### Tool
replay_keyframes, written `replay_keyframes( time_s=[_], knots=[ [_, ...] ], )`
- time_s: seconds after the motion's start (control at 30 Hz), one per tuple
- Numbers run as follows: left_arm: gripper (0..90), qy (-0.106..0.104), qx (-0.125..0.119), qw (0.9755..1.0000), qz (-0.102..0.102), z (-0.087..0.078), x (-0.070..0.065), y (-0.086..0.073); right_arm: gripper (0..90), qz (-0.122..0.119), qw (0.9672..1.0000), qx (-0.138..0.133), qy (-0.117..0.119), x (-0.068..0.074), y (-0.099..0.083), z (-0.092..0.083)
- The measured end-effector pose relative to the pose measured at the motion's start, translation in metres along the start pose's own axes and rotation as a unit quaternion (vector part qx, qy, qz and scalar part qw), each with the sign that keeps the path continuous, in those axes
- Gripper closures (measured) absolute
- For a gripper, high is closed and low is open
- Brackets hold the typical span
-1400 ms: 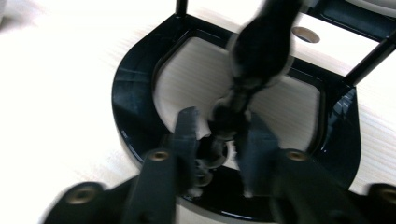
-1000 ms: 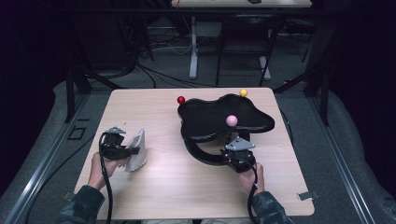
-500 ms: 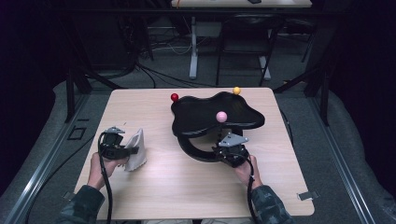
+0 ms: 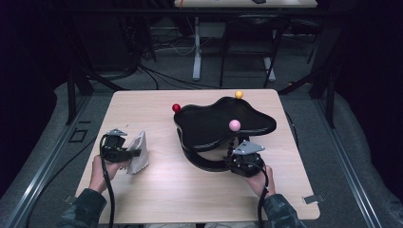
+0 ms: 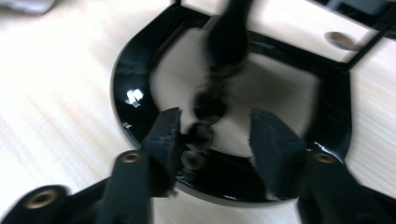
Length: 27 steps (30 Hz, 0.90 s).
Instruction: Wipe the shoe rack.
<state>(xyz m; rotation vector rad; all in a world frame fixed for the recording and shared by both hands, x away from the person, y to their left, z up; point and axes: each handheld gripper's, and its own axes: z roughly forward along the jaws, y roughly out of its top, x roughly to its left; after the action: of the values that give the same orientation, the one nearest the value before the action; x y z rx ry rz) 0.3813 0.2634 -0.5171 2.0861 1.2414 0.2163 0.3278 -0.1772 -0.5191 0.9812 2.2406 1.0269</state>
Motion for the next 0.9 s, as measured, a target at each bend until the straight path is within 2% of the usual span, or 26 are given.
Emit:
replay_keyframes(
  time_s=[0.03,0.07,0.13,0.23,0.3,0.37,0.4,0.47,0.7,0.9],
  knots=[
    [82.8,-0.001,0.001,1.0,0.001,0.0,0.0,0.0,46.5,0.014,0.9999,-0.009,0.0,-0.001,0.0,-0.004],
    [82.8,0.0,0.001,1.0,0.001,0.0,0.0,0.0,46.3,0.024,0.9994,-0.016,-0.017,-0.001,0.001,-0.009],
    [82.8,0.0,0.002,1.0,-0.001,0.0,0.0,0.001,45.8,0.035,0.9985,-0.029,-0.031,0.0,0.005,-0.015],
    [82.8,-0.001,0.001,1.0,0.002,0.0,-0.001,0.001,57.1,0.031,0.9974,-0.038,-0.052,0.01,0.012,-0.018],
    [82.8,-0.001,0.001,1.0,0.0,-0.001,-0.002,0.001,69.9,0.019,0.9977,-0.04,-0.051,0.015,0.016,-0.018],
    [82.8,-0.001,0.0,1.0,0.002,-0.001,-0.001,0.001,70.8,0.018,0.9969,-0.04,-0.066,0.018,0.019,-0.017],
    [82.8,0.0,-0.001,1.0,0.001,-0.001,-0.001,0.001,71.3,0.021,0.9973,-0.041,-0.057,0.015,0.02,-0.016],
    [82.8,0.0,-0.001,1.0,0.0,-0.001,-0.001,0.001,72.0,0.031,0.9971,-0.04,-0.057,0.009,0.02,-0.015],
    [82.8,-0.002,-0.006,1.0,0.003,-0.001,-0.003,0.006,73.6,0.017,0.9983,-0.053,-0.016,-0.009,0.025,-0.003],
    [82.8,0.002,-0.013,0.9999,0.01,0.001,-0.006,0.016,74.2,0.003,0.9978,-0.064,0.014,-0.013,0.031,0.009]
  ],
)
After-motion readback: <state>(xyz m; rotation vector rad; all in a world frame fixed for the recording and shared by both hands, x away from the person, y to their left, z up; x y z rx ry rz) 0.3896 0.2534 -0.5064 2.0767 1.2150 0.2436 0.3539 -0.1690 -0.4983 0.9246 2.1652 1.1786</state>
